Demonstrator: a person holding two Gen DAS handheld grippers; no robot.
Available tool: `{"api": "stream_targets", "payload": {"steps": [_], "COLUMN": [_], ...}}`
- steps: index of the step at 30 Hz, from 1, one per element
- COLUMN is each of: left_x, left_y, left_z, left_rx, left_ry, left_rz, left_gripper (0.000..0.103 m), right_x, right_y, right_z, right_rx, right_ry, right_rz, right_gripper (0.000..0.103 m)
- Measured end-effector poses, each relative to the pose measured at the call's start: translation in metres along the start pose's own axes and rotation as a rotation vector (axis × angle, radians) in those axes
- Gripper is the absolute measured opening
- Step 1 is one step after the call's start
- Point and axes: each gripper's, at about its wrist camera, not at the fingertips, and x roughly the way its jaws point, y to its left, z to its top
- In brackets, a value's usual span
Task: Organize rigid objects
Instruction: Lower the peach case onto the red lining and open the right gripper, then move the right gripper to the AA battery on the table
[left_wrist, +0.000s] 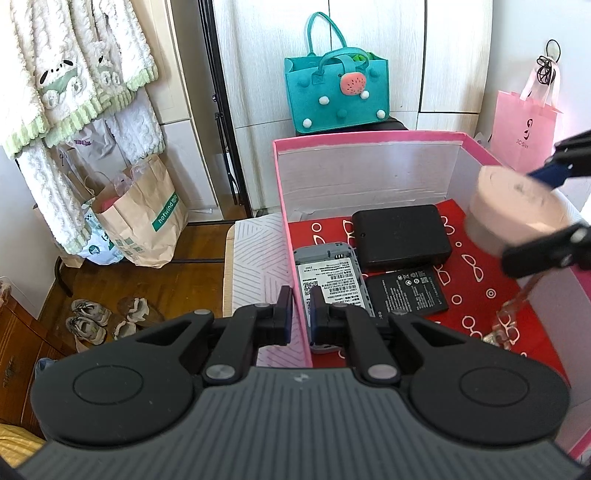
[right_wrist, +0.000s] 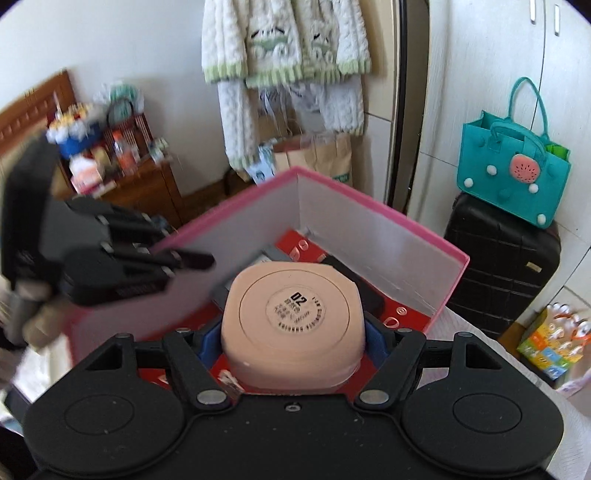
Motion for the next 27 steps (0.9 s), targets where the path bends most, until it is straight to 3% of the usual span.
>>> {"api": "stream_targets", "payload": {"steps": [14,23,27], "left_x": [0.0,0.0,0.0], "left_y": [0.0,0.001,0.001], "left_z": [0.0,0.0,0.0], "left_rx": [0.001,0.0,-0.008], "left_ry": [0.0,-0.001,-0.002], "left_rz": [-0.001,-0.002,-0.006], "left_gripper": [0.007,0.007,0.007], "right_x": [0.026,-0.001,-0.032], "right_y": [0.023,0.015,0.006], "right_z": [-0.008,-0.006,-0.014], "right_rx": [-0.268,-0.222,-0.124], "right_ry": [0.151,0.047,-0.022], "right_rz": [-0.155,-0.187,-0.144], "right_gripper": [0.077,0.074,0.075]}}
